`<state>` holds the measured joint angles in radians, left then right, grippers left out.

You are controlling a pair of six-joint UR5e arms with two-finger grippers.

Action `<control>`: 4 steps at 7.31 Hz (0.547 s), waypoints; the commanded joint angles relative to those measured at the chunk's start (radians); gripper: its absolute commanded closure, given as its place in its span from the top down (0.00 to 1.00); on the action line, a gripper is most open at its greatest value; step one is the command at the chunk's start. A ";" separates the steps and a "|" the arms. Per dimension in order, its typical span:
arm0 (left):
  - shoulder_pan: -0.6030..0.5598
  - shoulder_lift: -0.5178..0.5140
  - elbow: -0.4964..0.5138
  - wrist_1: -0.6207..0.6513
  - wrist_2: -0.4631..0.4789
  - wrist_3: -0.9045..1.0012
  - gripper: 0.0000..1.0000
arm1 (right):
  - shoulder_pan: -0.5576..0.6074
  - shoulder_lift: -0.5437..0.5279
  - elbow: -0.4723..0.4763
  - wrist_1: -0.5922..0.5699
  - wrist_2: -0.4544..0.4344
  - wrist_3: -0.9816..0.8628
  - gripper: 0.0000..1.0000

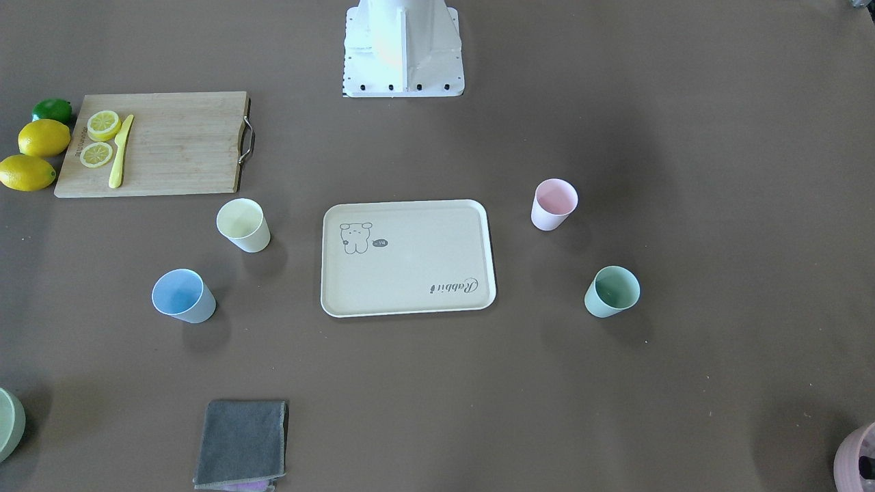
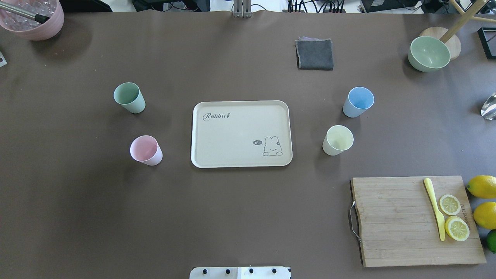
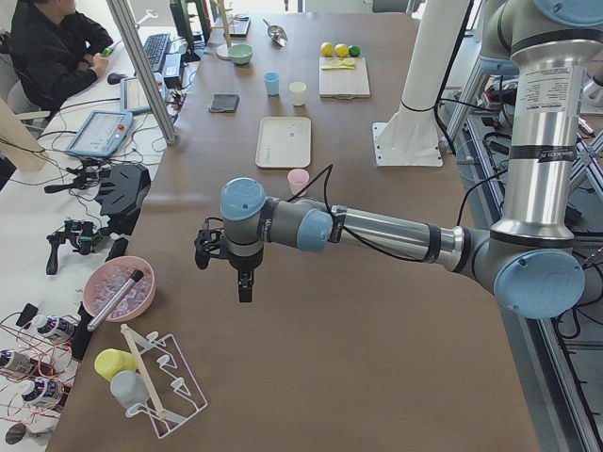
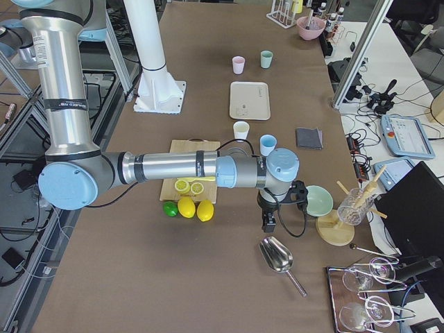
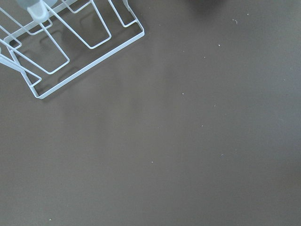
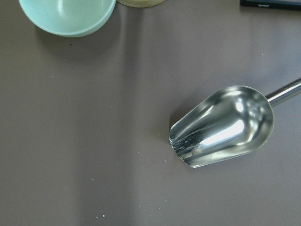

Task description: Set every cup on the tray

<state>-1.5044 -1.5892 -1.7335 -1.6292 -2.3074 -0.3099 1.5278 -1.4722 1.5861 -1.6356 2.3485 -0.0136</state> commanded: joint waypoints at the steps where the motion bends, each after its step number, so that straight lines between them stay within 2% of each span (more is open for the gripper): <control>1: 0.003 -0.009 -0.017 -0.047 -0.001 -0.002 0.98 | -0.047 0.021 0.066 -0.001 0.012 0.059 1.00; 2: 0.015 -0.015 -0.003 -0.113 0.006 -0.011 0.98 | -0.087 0.045 0.089 0.000 0.011 0.122 1.00; 4: 0.024 -0.047 0.052 -0.149 -0.004 0.012 0.98 | -0.170 0.117 0.089 -0.001 0.011 0.162 1.00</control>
<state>-1.4857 -1.6158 -1.7136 -1.7518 -2.3050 -0.3152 1.4124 -1.3982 1.6702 -1.6357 2.3589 0.1169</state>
